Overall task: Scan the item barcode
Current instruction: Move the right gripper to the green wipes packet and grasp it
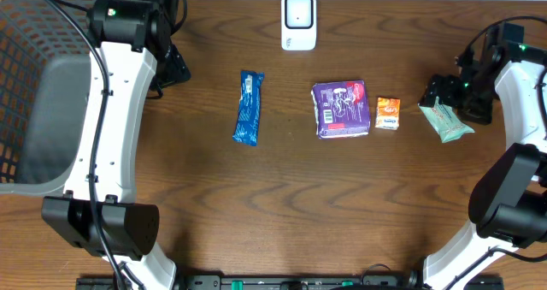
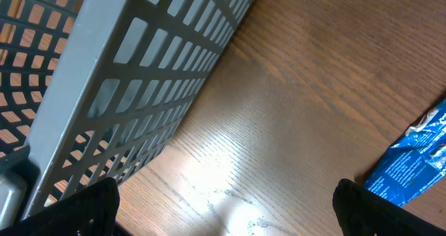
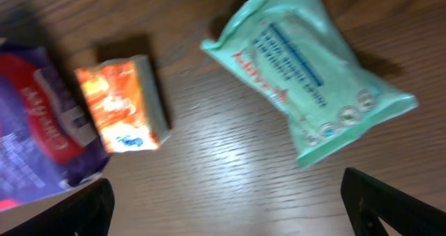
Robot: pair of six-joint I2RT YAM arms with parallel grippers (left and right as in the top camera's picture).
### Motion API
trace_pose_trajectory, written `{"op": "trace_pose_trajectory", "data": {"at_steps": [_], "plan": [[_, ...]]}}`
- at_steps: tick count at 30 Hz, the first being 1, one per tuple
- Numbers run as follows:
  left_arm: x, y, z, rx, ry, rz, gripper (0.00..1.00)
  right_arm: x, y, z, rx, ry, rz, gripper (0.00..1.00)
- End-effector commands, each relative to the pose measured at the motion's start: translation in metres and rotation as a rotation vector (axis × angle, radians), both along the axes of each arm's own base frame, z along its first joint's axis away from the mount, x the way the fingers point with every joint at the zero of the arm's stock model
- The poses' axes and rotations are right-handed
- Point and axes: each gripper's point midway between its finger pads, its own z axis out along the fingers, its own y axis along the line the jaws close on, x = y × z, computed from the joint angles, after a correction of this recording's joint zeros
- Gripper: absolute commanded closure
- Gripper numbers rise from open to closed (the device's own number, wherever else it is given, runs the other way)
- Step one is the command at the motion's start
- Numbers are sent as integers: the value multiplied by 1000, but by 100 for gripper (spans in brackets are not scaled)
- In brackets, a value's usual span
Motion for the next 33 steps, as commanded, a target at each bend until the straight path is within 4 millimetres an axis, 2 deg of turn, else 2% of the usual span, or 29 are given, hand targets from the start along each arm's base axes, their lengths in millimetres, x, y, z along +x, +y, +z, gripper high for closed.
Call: {"op": "trace_pose_trajectory", "data": {"at_steps": [1,9,15,19,26,29,33], "plan": [[-1,2,-2,6,14,-2,2,-1,15,2,76,-4,28,1],[-1,2,-2,6,14,-2,2,-9,16,1,73,24,71,1],[-1,2,-2,6,14,-2,2,-22,1,-3,-18,90,63,2],[-1,2,-2,6,14,-2,2,-29,-6,-4,-57,123,61,11],[-1,2,-3,6,14,-2,2,-25,-7,-4,-63,106,59,32],[-1,2,-2,6,14,-2,2,-22,-11,-5,-84,97,57,31],[-1,2,-2,6,14,-2,2,-22,-29,-10,-184,121,52,21]]}}
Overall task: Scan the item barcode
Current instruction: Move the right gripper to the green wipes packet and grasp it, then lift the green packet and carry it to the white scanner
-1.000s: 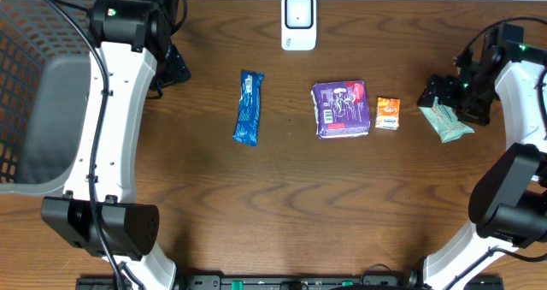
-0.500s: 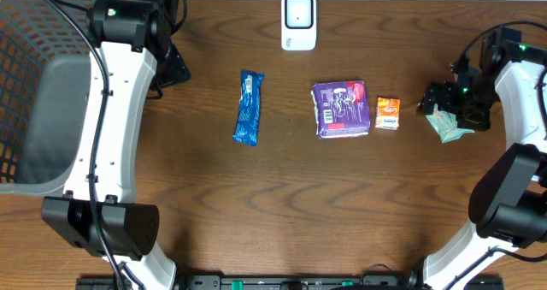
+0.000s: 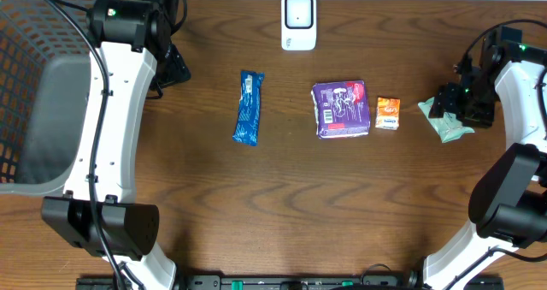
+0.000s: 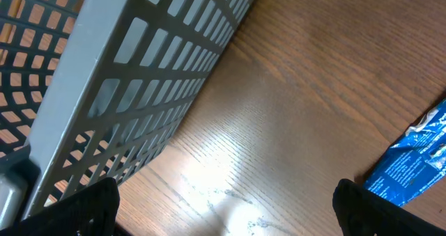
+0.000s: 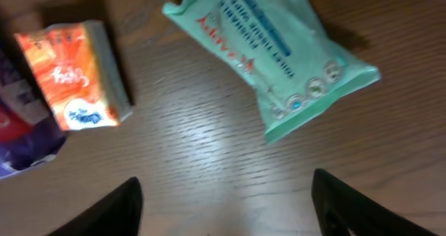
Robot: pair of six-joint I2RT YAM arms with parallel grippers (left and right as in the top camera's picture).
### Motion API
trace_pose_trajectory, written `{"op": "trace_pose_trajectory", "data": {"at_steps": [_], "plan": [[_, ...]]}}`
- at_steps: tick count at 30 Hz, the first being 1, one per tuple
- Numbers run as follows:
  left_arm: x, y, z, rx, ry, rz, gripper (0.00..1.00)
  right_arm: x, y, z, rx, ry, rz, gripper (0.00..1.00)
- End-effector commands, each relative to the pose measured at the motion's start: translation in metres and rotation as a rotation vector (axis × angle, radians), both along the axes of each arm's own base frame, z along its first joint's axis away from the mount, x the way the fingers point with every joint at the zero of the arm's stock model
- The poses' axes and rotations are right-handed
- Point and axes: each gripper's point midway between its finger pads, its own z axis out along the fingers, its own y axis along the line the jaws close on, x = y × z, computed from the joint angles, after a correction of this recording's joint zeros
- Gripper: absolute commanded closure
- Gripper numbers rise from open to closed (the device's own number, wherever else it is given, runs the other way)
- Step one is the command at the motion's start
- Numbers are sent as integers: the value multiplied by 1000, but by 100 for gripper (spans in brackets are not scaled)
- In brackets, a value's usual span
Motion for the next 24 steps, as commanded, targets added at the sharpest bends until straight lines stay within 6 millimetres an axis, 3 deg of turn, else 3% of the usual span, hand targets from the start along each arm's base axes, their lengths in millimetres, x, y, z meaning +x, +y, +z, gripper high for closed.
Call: {"op": "trace_pose_trajectory", "data": {"at_steps": [1,14,18,24], "plan": [[-1,2,-3,6,14,-2,2,-3,-21,-8,-121,44,7,21],[-1,2,-2,6,14,-2,2,17,-30,-48,-156,60,98,35],[-1,2,-3,6,14,-2,2,25,-32,-64,-156,56,108,51],[-1,2,-3,6,14,-2,2,29,-32,-92,-140,81,110,55]]}}
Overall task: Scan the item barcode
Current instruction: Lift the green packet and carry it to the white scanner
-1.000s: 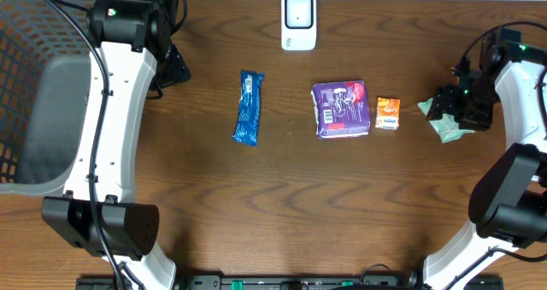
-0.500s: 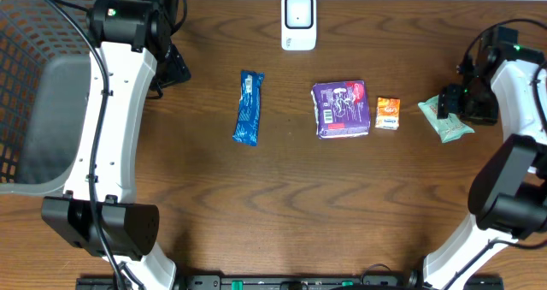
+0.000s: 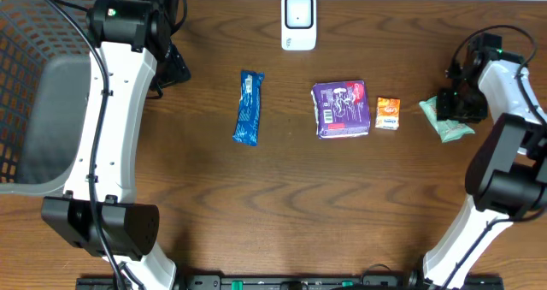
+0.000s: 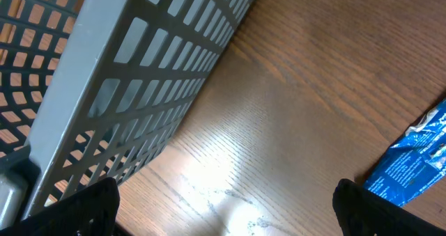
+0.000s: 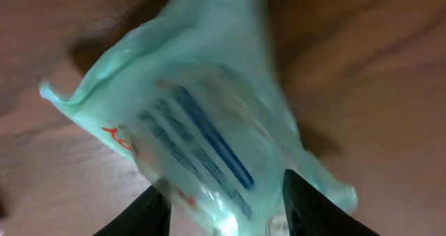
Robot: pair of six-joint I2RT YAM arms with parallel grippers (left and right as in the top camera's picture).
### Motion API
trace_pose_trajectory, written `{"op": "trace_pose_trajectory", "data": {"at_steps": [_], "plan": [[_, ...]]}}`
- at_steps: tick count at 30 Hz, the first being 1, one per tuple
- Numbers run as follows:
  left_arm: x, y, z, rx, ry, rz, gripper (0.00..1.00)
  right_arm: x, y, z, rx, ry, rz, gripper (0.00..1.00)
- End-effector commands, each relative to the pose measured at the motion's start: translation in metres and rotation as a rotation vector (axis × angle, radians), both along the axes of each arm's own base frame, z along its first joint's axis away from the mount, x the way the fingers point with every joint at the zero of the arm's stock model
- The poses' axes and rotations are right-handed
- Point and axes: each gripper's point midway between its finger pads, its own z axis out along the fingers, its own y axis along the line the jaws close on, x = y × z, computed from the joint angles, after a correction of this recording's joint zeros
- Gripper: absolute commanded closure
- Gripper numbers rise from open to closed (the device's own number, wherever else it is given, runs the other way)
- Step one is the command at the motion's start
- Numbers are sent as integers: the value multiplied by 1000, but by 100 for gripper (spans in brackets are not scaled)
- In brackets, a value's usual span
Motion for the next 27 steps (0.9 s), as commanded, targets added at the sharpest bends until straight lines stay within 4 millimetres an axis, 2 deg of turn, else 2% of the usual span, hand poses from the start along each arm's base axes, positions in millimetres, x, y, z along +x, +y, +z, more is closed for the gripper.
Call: {"op": "trace_pose_trajectory", "data": {"at_steps": [1,4,5,6,8,13,16,21,24,27], "plan": [[-1,2,-2,6,14,-2,2,-2,3,-23,10,44,17,55],[-1,2,-3,6,14,-2,2,-3,4,-36,21,64,17,63],[-1,2,-2,6,14,-3,2,-4,4,-39,26,70,16,71],[-1,2,-3,6,14,-2,2,-4,8,-42,43,73,17,83],[-1,2,-2,6,14,-2,2,-3,16,-43,90,65,17,99],[-1,2,-2,6,14,-2,2,2,40,-33,235,34,-21,99],[-1,2,-2,6,14,-2,2,7,67,-10,395,6,-26,99],[-1,2,-2,6,14,-2,2,16,126,59,790,-27,-58,99],[-1,2,-3,6,14,-2,2,20,144,94,941,-45,-77,99],[-1,2,-3,6,14,-2,2,23,152,115,1003,-57,-81,99]]}}
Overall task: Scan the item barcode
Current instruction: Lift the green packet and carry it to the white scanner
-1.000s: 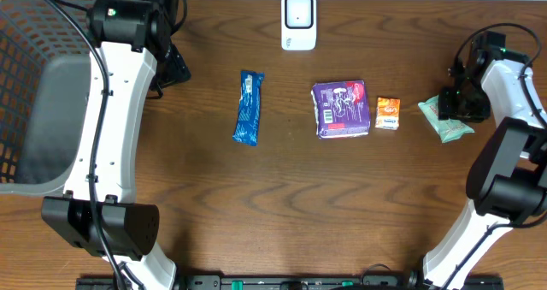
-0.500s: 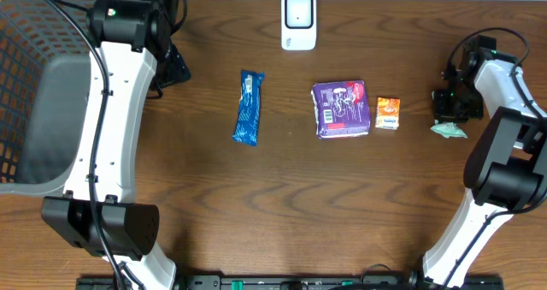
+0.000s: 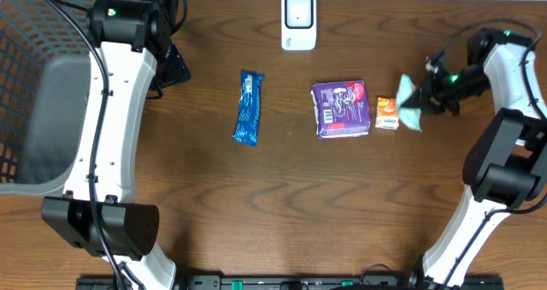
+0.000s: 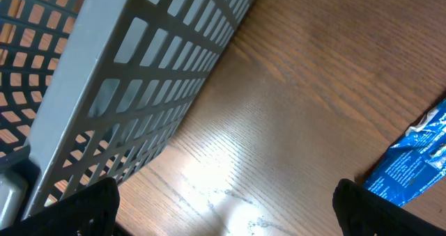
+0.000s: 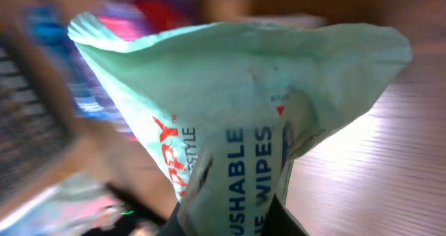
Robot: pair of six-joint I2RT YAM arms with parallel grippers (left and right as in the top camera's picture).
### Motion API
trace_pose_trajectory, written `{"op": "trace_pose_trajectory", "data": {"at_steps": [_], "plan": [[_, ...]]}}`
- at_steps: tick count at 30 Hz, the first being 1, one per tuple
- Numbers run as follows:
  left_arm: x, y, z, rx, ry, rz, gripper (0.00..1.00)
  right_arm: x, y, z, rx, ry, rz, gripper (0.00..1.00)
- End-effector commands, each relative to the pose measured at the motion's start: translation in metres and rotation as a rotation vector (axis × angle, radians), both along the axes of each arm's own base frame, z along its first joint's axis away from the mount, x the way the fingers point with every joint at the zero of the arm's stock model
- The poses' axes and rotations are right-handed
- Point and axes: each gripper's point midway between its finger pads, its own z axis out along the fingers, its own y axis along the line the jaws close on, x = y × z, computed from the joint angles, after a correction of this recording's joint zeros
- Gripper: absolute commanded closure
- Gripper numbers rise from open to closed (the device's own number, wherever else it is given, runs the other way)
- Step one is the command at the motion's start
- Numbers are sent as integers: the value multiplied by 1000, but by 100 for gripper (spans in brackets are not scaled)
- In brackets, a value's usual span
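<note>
A mint-green pack of flushable wipes (image 3: 409, 103) hangs off the table beside the small orange pack (image 3: 387, 113), with my right gripper (image 3: 430, 95) shut on it. In the right wrist view the wipes pack (image 5: 237, 118) fills the frame, pinched between the two fingers of the right gripper (image 5: 230, 218). The white scanner (image 3: 298, 21) stands at the table's far edge, in the middle. My left gripper (image 4: 223, 215) is open over bare wood near the basket, holding nothing.
A purple pack (image 3: 341, 109) lies in the middle of the table and a blue packet (image 3: 248, 108) to its left, its end showing as the blue packet (image 4: 411, 163). A grey mesh basket (image 3: 34, 85) stands at the far left, its wall (image 4: 139, 76) close to my left gripper.
My right gripper has shut on the wipes pack and now holds it off the table, farther left, next to the orange pack. The left arm has not moved.
My right gripper was open above the wipes pack lying at the right of the table. It came lower and closer over the pack, then straddled it. Now it holds the pack off the table, nearer the middle. The left arm stayed still throughout.
</note>
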Motion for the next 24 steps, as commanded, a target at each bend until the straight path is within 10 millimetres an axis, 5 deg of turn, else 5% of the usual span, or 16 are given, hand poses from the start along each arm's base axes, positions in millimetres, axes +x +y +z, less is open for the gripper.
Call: {"op": "trace_pose_trajectory", "data": {"at_steps": [1,9,15,20,24], "plan": [[-1,2,-2,6,14,-2,2,18,28,46,220,-86,-43,99],[-1,2,-3,6,14,-2,2,28,59,72,372,-178,2,99],[-1,2,-3,6,14,-2,2,48,98,73,374,-275,81,99],[-1,2,-2,6,14,-2,2,91,139,60,229,-326,26,99],[-1,2,-2,6,14,-2,2,140,175,64,77,-538,-13,99]]}}
